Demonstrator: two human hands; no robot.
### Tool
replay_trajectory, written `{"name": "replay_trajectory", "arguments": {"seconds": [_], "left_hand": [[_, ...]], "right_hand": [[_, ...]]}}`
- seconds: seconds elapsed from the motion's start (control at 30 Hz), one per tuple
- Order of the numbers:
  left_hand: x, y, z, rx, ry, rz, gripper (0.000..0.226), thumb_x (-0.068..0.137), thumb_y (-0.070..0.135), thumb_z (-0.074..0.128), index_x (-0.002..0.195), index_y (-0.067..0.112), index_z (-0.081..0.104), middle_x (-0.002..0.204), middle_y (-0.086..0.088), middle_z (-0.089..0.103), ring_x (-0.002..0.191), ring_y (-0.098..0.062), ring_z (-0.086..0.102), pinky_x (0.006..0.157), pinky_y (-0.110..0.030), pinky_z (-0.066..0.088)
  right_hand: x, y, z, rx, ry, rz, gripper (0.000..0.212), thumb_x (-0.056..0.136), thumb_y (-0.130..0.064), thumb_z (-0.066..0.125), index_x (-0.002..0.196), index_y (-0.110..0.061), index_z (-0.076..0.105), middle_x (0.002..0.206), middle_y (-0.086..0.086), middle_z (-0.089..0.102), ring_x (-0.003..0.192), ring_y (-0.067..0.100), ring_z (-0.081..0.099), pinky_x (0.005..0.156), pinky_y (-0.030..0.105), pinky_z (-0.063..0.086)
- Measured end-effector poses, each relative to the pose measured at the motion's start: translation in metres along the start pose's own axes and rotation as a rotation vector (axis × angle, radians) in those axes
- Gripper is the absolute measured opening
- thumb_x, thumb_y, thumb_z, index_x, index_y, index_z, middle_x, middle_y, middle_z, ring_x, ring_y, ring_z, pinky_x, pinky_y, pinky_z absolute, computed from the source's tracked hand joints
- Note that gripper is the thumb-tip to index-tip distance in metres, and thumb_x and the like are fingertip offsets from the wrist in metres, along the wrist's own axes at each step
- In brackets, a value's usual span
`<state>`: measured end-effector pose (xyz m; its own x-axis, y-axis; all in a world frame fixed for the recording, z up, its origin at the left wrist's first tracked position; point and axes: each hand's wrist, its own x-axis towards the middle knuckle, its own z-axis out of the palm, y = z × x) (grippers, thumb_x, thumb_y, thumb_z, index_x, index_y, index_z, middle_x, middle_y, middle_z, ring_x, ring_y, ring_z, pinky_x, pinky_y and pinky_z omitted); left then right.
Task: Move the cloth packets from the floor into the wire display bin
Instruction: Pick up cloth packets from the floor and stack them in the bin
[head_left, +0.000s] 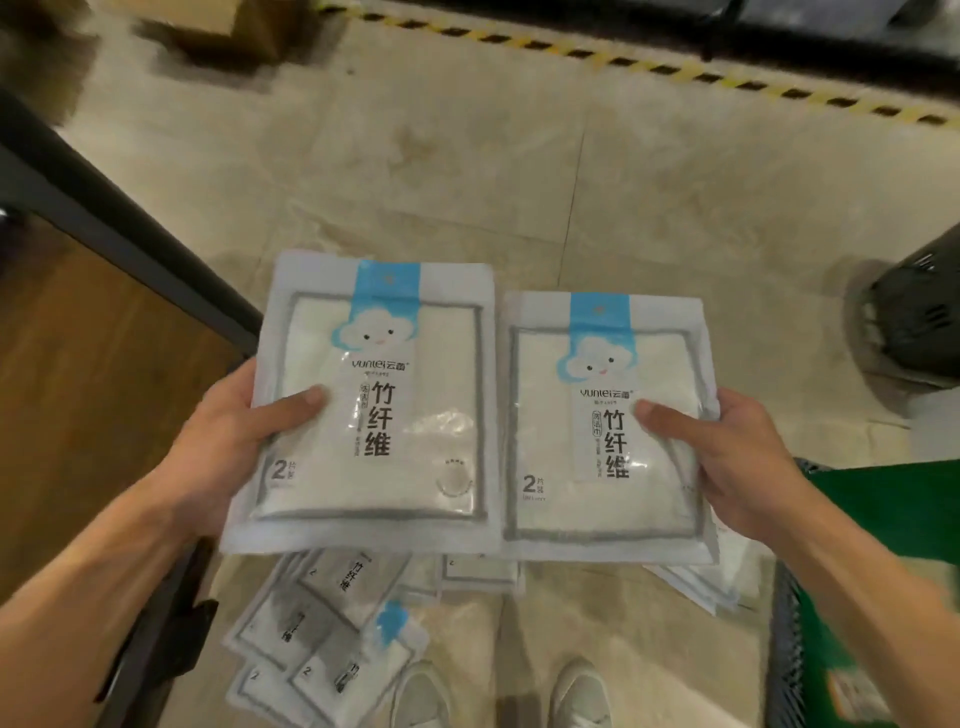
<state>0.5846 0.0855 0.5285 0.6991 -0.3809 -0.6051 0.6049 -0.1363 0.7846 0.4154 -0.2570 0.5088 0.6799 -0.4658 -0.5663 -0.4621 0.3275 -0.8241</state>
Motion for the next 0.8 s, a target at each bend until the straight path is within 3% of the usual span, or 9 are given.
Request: {"name": "replay_trajectory", "arguments": {"seconds": [0.2,0.3,0.4,0.5,0.63,0.8], "left_hand": [[-0.134,0.149,-0.023,-0.022,0.151,0.166,0.041,0.087,0.008,0.058,0.127,0.012,0.062,0.117,-0.02,0.073,0.091,-0.038,0.076,0.066,-0.05,0.064],[-0.205,0.212,-0.039,0.002,0.219,0.265,0.042,0.085,0.008,0.06,0.127,0.006,0.062,0.112,-0.021,0.075,0.084,-0.034,0.077,0.063,-0.045,0.064],[-0.277,0.259,-0.055,0.01,0.335,0.347,0.037,0.083,0.006,0.064,0.12,0.004,0.064,0.104,-0.02,0.076,0.073,-0.027,0.077,0.058,-0.037,0.063],[-0.345,0.286,-0.076,-0.024,0.416,0.389,0.048,0.073,0.008,0.078,0.12,0.005,0.067,0.11,-0.024,0.074,0.081,-0.033,0.076,0.067,-0.044,0.065],[-0.438,0.302,-0.101,-0.102,0.491,0.429,0.047,0.072,0.009,0.077,0.118,0.006,0.068,0.112,-0.026,0.073,0.09,-0.042,0.074,0.073,-0.052,0.063],[-0.55,0.291,-0.126,-0.156,0.615,0.479,0.038,0.079,0.012,0.069,0.117,0.01,0.067,0.103,-0.021,0.077,0.08,-0.037,0.077,0.06,-0.044,0.064]], "right_hand": [[-0.096,-0.169,0.05,-0.051,-0.124,-0.061,0.013,0.087,0.001,0.074,0.1,-0.001,0.075,0.102,0.02,0.079,0.087,0.035,0.077,0.083,0.048,0.062],[-0.143,-0.247,0.08,-0.077,-0.17,-0.124,0.019,0.086,0.003,0.074,0.104,0.004,0.073,0.102,0.024,0.077,0.085,0.035,0.075,0.083,0.052,0.061],[-0.196,-0.312,0.111,-0.106,-0.239,-0.171,0.022,0.087,0.003,0.074,0.109,0.003,0.071,0.097,0.017,0.08,0.084,0.032,0.079,0.071,0.042,0.066],[-0.248,-0.36,0.145,-0.138,-0.32,-0.195,0.018,0.088,0.001,0.074,0.106,-0.001,0.073,0.094,0.016,0.08,0.08,0.03,0.079,0.061,0.035,0.064],[-0.313,-0.403,0.191,-0.18,-0.424,-0.22,0.017,0.088,0.0,0.074,0.105,-0.002,0.073,0.096,0.017,0.08,0.079,0.03,0.079,0.059,0.035,0.063],[-0.386,-0.426,0.247,-0.248,-0.558,-0.279,0.022,0.088,-0.004,0.076,0.109,-0.008,0.071,0.097,0.012,0.081,0.086,0.03,0.079,0.075,0.044,0.063]]}}
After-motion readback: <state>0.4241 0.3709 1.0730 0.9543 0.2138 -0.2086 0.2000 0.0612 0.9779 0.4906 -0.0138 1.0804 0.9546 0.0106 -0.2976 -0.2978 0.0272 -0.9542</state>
